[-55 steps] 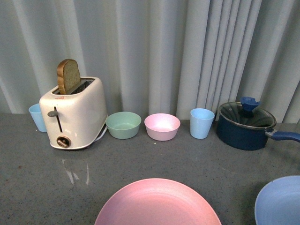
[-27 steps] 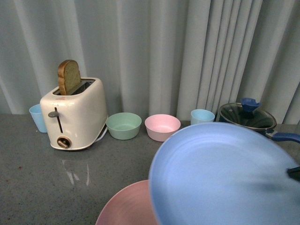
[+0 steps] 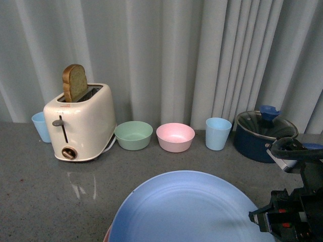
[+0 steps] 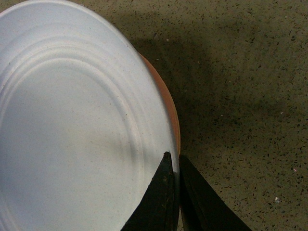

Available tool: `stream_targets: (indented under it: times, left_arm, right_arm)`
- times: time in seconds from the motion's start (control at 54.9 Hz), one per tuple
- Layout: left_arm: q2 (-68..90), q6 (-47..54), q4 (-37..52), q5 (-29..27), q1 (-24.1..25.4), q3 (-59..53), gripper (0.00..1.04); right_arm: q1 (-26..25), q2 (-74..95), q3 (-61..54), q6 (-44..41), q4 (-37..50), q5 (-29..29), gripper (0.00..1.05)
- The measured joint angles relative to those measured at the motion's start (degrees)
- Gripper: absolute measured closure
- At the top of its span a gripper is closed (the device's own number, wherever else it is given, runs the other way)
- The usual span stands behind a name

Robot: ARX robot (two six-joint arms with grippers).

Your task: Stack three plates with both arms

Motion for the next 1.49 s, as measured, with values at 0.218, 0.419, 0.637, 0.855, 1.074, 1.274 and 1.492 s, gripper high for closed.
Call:
stream_targets:
  times: [0.218,0.419,0.637,0.855,1.074,1.274,1.492]
  left_arm:
    - [0.0,0.0,0.0,0.02,0.0,0.0,0.07]
    - [0.0,0.0,0.0,0.02,0.0,0.0,0.07]
    - [0.0,0.0,0.0,0.02,0.0,0.0,0.07]
    - [0.0,0.0,0.0,0.02,0.0,0.0,0.07]
    - [0.0,0.0,0.0,0.02,0.0,0.0,0.07]
    - [0.0,0.0,0.0,0.0,0.0,0.0,0.07]
    - [0.0,0.0,0.0,0.02,0.0,0.0,0.07]
  right_arm:
    - [-0.15,2.47,1.86,-0.09,-0.11,0.07,1.02]
    - [0.26,3.93,3.85,-0.46,-0.74,0.04,1.02]
    - [1.6,6.14,4.94,-0.61,-0.9,0.63,1.02]
    - [2.71,7.34,4.94,-0.7,-0.79,1.07,1.02]
    - [1.9,7.3,5.31,-0.57,-1.53,1.07,0.81]
    - [-0.11,3.43,5.25,0.09,-1.95,0.26,0.49]
    - [-4.66,-8.39,0.55,3.04,0.26,2.25,0.1]
